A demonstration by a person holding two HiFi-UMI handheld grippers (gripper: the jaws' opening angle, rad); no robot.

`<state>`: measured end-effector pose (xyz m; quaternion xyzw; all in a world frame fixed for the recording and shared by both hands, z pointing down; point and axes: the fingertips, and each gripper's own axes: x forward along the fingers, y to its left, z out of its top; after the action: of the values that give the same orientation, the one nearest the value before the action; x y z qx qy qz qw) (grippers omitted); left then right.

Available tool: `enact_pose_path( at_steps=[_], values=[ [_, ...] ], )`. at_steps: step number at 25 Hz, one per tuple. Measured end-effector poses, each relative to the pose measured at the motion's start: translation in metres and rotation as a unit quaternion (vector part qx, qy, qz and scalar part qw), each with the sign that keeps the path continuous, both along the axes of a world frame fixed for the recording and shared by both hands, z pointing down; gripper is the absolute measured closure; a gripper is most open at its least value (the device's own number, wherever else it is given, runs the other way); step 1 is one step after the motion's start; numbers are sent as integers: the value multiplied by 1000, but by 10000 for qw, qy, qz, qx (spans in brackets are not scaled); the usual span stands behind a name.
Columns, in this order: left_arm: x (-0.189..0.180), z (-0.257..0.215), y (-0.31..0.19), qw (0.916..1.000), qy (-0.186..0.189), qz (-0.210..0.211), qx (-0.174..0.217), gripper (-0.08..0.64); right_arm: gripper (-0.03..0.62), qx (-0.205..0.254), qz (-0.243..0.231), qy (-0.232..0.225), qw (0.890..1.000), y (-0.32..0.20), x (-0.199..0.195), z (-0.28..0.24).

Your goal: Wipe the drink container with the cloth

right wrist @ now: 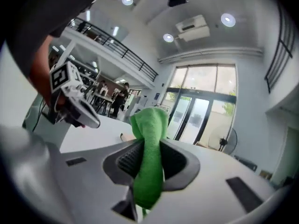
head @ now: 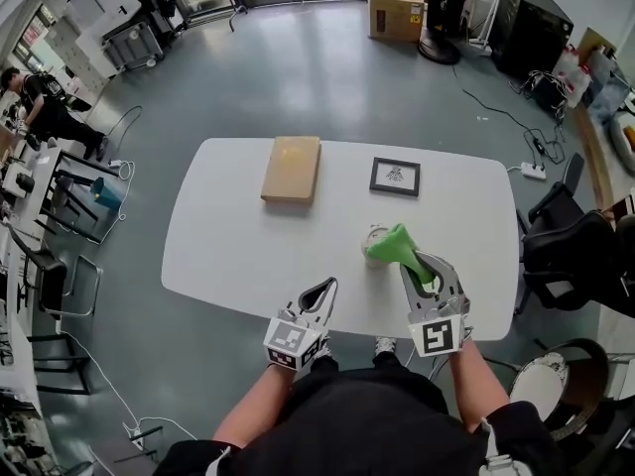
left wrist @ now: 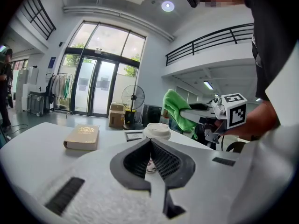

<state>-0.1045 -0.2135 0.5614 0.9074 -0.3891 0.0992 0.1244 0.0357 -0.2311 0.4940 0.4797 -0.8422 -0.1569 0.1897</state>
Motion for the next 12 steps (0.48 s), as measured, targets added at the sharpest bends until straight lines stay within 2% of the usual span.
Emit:
enact_pose_path(
  at_steps=[3,7,12],
  values=[
    [-4,4,-1,10000,-27,-5,-19,546,499,350,-278,856,9953,7,-16,5],
    [-11,9,0,9999,-52,-75,-81,546,503,582,-707,1880,9779,19,-31,29],
    [-15,20,6,9998,-45,-99,-162,546,503,607,-1059,2536,9596,31,-42,59]
  ],
)
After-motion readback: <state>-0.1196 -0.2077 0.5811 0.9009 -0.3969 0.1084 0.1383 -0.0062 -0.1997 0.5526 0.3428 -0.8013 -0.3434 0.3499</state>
